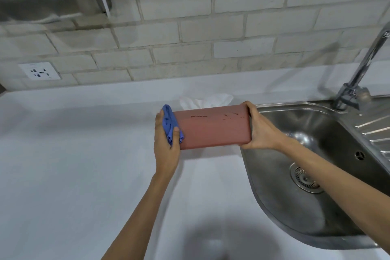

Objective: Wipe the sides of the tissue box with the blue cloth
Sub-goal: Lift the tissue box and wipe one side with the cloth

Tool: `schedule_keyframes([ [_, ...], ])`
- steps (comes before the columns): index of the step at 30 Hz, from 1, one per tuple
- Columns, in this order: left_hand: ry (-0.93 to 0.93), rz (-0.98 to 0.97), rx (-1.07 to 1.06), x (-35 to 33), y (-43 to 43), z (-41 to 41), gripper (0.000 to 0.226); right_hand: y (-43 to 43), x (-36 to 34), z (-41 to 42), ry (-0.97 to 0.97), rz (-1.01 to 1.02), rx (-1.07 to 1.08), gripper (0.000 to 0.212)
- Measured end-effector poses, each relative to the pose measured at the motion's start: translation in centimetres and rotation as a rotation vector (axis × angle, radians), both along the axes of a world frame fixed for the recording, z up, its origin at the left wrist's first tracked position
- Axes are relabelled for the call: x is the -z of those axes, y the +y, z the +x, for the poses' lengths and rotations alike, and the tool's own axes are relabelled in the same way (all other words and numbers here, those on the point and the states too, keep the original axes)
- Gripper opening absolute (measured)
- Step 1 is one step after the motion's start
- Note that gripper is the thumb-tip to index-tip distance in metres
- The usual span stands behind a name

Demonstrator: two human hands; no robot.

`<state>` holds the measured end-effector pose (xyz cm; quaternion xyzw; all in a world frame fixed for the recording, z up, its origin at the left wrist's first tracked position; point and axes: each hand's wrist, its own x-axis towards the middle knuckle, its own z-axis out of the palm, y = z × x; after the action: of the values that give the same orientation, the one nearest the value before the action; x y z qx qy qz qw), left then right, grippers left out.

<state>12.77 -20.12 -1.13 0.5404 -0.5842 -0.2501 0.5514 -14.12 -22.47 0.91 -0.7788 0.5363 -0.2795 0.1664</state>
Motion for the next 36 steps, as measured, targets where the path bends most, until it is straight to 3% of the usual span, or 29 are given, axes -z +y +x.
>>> schedule_keyframes([
  [5, -0.263, -0.094, 0.050, 1.9, 2.3, 0.7, 0.065, -0.3, -0.5, 0.1, -0.006, 0.046, 0.025, 0.097],
  [12, -0.333, -0.053, 0.092, -2.9, -2.6, 1.1, 0.053, 0.0, -0.6, 0.4, -0.027, 0.068, 0.030, 0.104],
  [16, -0.467, -0.160, 0.127, -2.1, -2.2, 0.6, 0.054, -0.1, -0.6, 0.3, -0.025, 0.054, 0.029, 0.102],
  [18, -0.379, -0.162, 0.150, -1.5, -1.7, 1.1, 0.050, -0.2, -0.4, 0.2, -0.007, 0.047, 0.021, 0.103],
  [21, -0.150, -0.079, 0.012, -2.5, -2.6, 0.1, 0.036, -0.4, -0.3, 0.2, 0.008, 0.030, 0.017, 0.102],
  [23, -0.136, -0.012, -0.072, -3.1, -3.1, -0.9, 0.037, -0.5, -0.1, 0.1, 0.002, 0.040, 0.027, 0.103],
  [27, -0.222, -0.005, -0.099, -2.9, -3.2, -1.4, 0.054, -0.6, 0.1, 0.0, 0.006, 0.044, 0.038, 0.102],
  [33, -0.417, -0.144, -0.009, -0.9, -0.6, 0.4, 0.048, -0.8, 0.1, 0.0, 0.014, 0.049, 0.054, 0.105],
  [36, -0.525, -0.210, 0.062, 0.5, 1.2, 2.2, 0.045, -0.7, 0.0, 0.1, -0.038, 0.052, 0.039, 0.096],
])
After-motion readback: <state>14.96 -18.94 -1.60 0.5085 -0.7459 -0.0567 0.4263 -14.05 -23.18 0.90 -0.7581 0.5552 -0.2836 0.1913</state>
